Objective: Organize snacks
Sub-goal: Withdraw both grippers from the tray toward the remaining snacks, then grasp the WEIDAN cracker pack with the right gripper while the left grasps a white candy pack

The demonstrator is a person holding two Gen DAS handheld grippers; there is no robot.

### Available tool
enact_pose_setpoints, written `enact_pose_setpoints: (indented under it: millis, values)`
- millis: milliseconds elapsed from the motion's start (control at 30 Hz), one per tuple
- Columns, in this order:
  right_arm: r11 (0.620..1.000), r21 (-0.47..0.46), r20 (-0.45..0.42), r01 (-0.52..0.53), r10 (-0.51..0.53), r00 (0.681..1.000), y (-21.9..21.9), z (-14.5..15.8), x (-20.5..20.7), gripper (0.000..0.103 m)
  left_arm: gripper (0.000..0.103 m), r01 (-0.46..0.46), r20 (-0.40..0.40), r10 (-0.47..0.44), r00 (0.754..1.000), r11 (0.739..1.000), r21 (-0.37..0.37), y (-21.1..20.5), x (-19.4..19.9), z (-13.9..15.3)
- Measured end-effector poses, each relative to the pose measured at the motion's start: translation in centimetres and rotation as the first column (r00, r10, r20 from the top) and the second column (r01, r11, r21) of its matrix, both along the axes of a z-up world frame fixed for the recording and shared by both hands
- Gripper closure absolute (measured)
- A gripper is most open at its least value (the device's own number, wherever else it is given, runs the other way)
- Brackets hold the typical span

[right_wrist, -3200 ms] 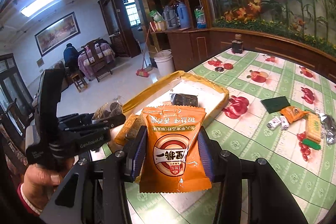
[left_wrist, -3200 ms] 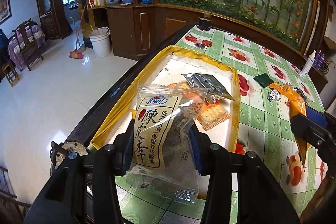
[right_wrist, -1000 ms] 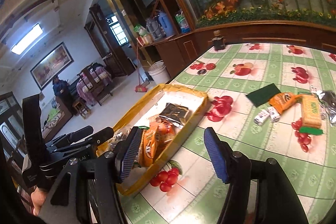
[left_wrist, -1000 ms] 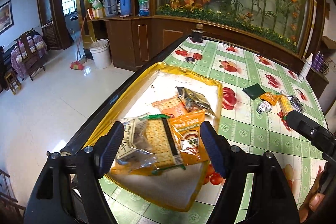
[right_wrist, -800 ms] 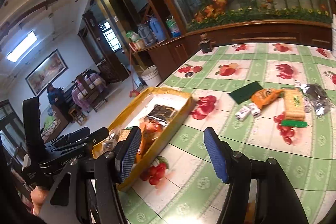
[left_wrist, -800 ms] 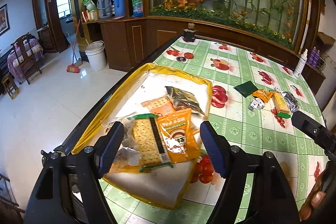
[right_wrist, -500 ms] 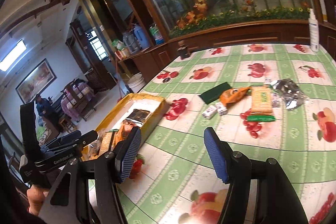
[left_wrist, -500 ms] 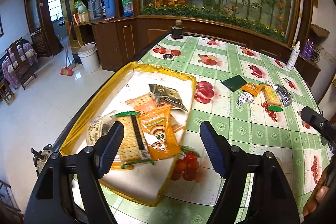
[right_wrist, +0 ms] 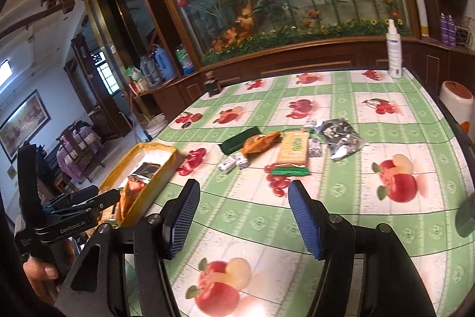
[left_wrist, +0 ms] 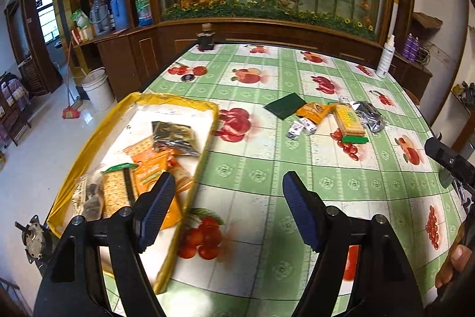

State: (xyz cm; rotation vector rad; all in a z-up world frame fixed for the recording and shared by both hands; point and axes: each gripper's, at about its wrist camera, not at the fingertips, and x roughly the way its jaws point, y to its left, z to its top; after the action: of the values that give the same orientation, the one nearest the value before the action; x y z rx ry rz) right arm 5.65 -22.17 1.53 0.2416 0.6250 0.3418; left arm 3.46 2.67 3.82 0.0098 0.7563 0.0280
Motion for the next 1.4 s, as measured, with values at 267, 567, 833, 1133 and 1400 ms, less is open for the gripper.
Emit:
enact_pose_setpoints:
  millis: [267,567,833,1133,1400]
  values:
    - [0.999,-0.012,-0.024,0.032,-0.032,0.999,-1.6,-0.6,0.4,0.038,0.028,0.051,-0.014,-0.051,0.999,0.999,0.013,-2.8,1.5,-0.3]
    - [0.999,-0.034,-0.077,0.031,-0.033,0.996,-1.1,-2.4,3.6,0.038,0.028,0.084,-0.073,-0.081,0.994,0.996,0.033,-4.4,5.9,-2.4]
    - [0.998,-0.063,-0.112,0.019,-0.027,0.993,0.6,-3.3,8.4,0.038,0.029,0.102,-0.12,-0.094,0.988,0.993,0.056,-5.1,10.5,-4.8]
    - [0.995,-0.099,-0.159,0.02,-0.036,0.987,2.0,-5.2,12.3,0.038,0.029,0.146,-0.17,-0.136,0.976,0.988,0.051,-6.4,13.8,-6.5]
    - [0.991,-0.128,-0.202,0.047,-0.073,0.977,1.9,-7.0,15.0,0.039,0.029,0.15,-0.197,-0.136,0.971,0.987,0.057,-6.8,15.8,-8.0]
